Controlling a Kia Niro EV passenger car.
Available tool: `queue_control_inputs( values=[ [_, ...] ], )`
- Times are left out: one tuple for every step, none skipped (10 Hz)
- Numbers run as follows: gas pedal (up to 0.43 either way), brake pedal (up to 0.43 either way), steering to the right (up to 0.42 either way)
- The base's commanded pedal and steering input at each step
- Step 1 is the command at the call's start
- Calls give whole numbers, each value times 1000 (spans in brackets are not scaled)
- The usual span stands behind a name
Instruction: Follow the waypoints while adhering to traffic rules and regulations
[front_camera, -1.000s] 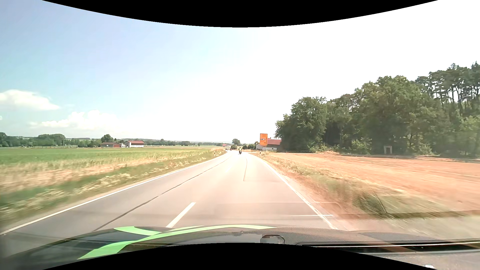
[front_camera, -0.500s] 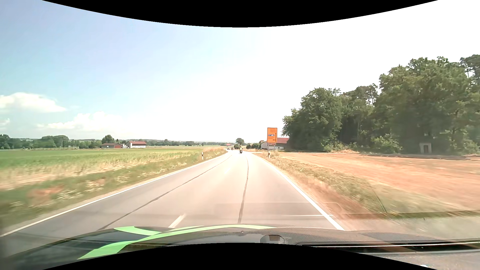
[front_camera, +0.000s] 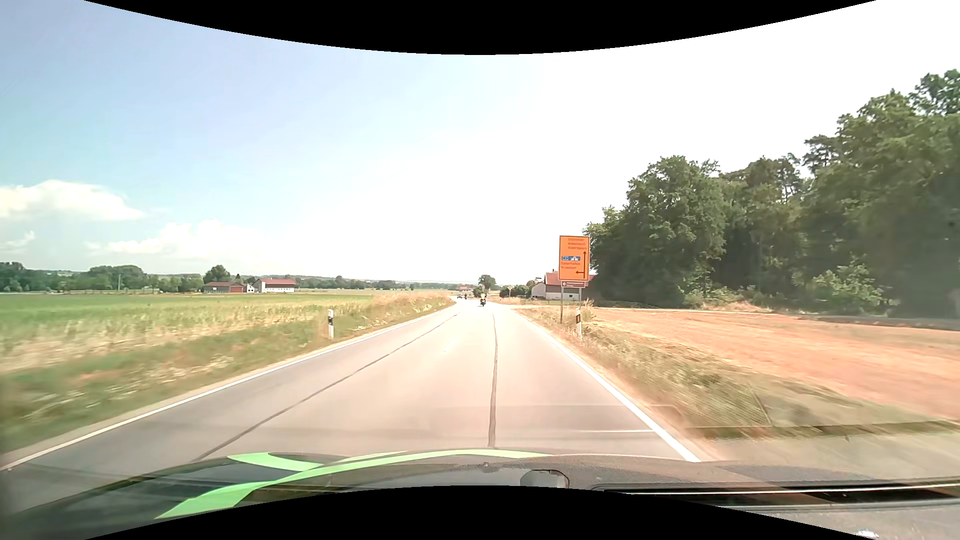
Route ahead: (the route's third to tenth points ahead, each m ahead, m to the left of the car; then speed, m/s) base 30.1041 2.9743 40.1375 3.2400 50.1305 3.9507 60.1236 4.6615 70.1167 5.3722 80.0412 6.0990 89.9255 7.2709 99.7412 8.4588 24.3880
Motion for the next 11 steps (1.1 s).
queue_control_inputs(
  values=[
    [130,0,-12],
    [110,0,-12],
    [110,0,-12],
    [118,0,-12],
    [150,0,-11],
    [177,0,-11],
    [177,0,-12],
    [169,0,-12],
    [169,0,-12],
    [157,0,-11],
    [169,0,-11]
  ],
)
